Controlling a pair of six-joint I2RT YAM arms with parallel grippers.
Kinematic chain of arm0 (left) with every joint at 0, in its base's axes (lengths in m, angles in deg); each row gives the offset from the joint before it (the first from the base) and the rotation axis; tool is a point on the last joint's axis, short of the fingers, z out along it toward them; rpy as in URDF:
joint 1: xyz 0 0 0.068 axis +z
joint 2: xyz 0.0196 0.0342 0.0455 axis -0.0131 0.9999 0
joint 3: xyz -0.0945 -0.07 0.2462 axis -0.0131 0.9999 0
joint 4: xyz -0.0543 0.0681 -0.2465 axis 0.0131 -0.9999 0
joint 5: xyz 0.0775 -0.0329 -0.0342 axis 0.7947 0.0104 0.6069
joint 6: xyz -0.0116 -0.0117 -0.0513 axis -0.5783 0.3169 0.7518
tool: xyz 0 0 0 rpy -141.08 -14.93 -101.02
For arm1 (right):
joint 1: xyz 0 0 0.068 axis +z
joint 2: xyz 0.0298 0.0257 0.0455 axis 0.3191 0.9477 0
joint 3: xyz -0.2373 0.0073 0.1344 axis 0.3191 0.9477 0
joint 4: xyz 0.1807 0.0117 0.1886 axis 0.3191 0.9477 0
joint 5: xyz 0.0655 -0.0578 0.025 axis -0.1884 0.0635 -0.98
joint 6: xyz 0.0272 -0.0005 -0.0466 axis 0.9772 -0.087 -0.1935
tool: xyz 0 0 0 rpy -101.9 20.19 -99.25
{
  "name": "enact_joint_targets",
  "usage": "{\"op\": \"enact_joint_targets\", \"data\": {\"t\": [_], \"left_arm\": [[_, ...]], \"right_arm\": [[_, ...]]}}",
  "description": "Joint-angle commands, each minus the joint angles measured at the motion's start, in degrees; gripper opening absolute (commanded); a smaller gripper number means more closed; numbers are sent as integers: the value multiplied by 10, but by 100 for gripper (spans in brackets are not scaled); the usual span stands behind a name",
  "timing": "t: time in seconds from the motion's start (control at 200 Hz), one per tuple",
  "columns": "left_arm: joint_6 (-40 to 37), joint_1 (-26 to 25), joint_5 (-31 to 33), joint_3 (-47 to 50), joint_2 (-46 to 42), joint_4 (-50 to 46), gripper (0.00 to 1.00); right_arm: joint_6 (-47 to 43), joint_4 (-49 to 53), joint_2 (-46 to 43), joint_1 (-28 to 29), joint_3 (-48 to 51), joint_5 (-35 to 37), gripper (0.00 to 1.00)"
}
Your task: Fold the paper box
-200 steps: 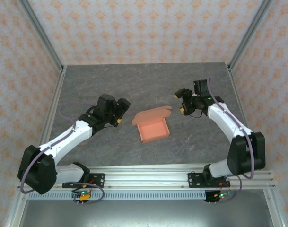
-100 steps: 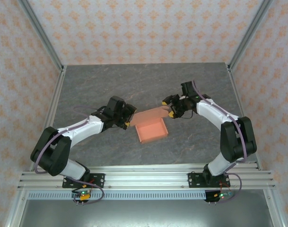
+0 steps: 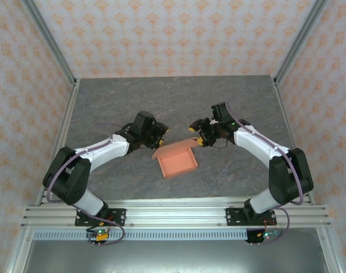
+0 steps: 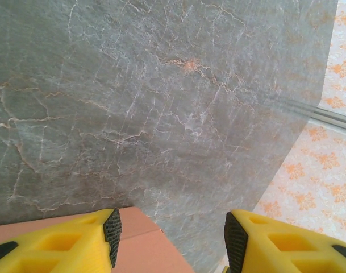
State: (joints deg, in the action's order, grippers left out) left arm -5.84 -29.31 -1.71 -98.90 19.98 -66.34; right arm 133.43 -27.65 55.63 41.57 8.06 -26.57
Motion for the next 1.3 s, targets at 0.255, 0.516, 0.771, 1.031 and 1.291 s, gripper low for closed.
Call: {"op": "enact_joint_targets", "data": {"t": [0.255,0.516,0.771,1.031,1.291], "left_arm": [[-202,70,34,-30,-52,-163,80],[-434,72,104,1,-217,-303,100],[-417,29,106,96,-356,-320,98],[-424,-73,135,147,-397,-267,90],[-474,-152,159,155,-332,-161,88]], "right_arm": [[-207,144,22,-21,-89,50,68],[-412,150,-14,-65,-71,81,64],[-454,-11,-180,-64,126,126,66],[-571,-102,-266,17,228,93,65],[-622,-223,-221,43,240,108,65]]}}
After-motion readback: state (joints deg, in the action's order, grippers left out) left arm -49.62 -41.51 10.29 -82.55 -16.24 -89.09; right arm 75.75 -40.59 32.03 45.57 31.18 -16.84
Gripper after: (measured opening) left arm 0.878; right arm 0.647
